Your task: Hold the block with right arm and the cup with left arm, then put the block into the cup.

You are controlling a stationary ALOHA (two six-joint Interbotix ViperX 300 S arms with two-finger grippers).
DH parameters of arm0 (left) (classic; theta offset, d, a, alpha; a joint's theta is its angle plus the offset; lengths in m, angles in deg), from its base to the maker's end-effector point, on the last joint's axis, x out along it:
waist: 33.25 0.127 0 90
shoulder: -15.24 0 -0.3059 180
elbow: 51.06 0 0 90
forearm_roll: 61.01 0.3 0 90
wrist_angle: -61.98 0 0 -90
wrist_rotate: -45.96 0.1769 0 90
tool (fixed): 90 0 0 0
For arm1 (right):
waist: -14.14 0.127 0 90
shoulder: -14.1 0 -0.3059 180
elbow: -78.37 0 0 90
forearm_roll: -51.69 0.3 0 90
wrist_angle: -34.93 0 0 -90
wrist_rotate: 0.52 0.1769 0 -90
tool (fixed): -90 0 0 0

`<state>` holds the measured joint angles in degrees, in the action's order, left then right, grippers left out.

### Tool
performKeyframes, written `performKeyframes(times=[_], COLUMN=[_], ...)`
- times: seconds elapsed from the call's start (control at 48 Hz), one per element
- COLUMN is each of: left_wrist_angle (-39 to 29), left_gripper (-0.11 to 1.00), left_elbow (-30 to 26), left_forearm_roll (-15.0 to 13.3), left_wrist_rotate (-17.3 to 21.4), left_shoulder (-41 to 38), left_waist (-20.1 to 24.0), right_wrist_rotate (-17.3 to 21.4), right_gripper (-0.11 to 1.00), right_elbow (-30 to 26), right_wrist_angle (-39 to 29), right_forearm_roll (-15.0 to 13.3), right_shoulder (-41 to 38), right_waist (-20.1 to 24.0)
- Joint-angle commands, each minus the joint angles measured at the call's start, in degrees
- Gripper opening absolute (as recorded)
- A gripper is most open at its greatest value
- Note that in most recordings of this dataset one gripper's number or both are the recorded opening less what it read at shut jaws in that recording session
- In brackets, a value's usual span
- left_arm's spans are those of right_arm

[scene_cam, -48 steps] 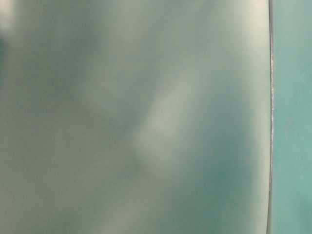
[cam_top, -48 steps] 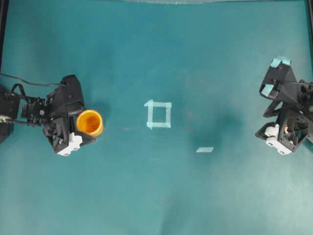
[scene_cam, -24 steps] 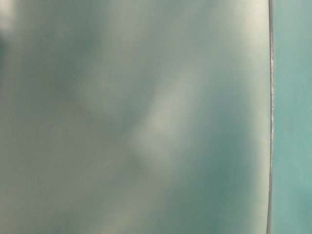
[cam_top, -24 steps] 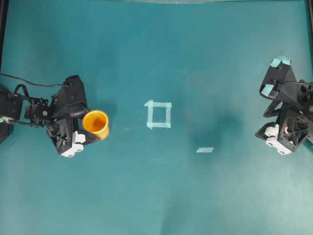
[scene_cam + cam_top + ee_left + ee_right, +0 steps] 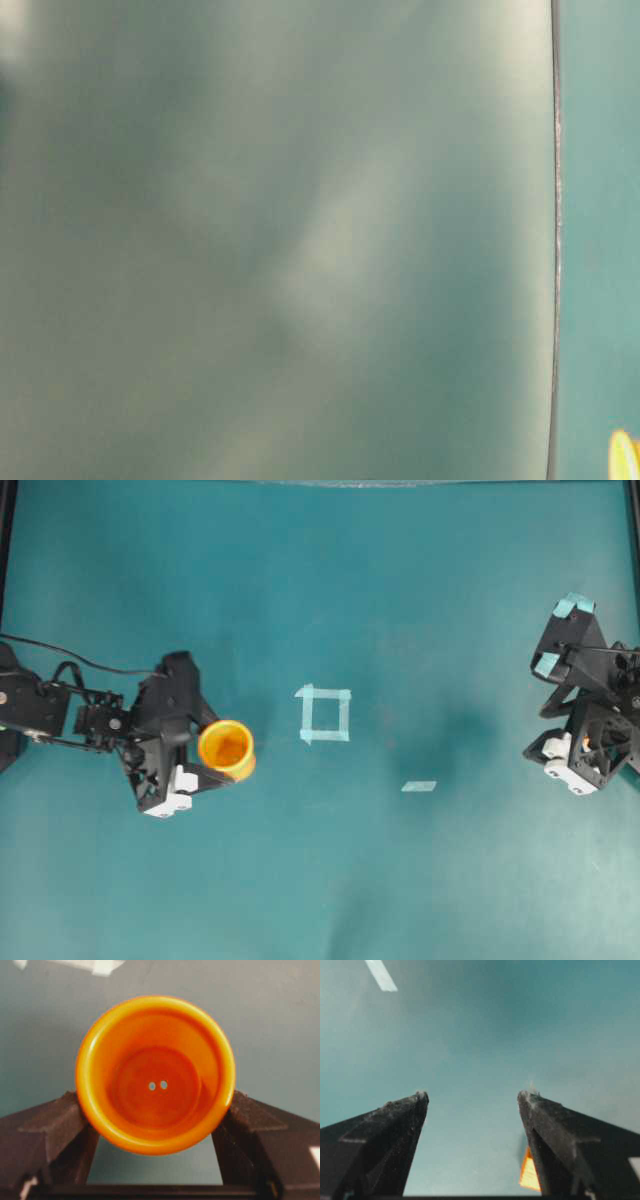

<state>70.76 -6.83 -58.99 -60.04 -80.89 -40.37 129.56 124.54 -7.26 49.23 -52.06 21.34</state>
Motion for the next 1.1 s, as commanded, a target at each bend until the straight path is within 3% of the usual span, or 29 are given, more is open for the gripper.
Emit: performKeyframes(times=[0.0,0.167,0.313,0.834,1.084], left_wrist_angle=[-2.99,-8.44,-9.05,-9.05,-9.05], left_gripper=[0.64,0.64,0.64,0.64,0.64], left_elbow=[-3.52,-7.82,-10.55,-13.18,-13.45], left_forearm_roll=[0.0,0.09,0.09,0.09,0.09], left_wrist_rotate=[2.99,8.7,11.07,11.16,11.16], left_shoulder=[-0.44,-2.9,-4.31,-5.54,-5.54], left_waist=[-0.62,-1.32,-1.32,-1.32,-1.32], right_wrist_rotate=[0.79,4.13,4.48,8.26,13.89], right_gripper=[0.69,0.69,0.69,0.68,0.68], right_elbow=[-0.09,0.97,1.93,6.68,10.28], right_wrist_angle=[-0.97,-2.81,-2.81,-3.25,-2.02], right_forearm_roll=[-0.18,-0.26,-0.35,1.41,1.58], right_shoulder=[0.26,0.35,0.7,0.88,-0.26], right_waist=[0.09,0.09,0.09,1.49,2.55])
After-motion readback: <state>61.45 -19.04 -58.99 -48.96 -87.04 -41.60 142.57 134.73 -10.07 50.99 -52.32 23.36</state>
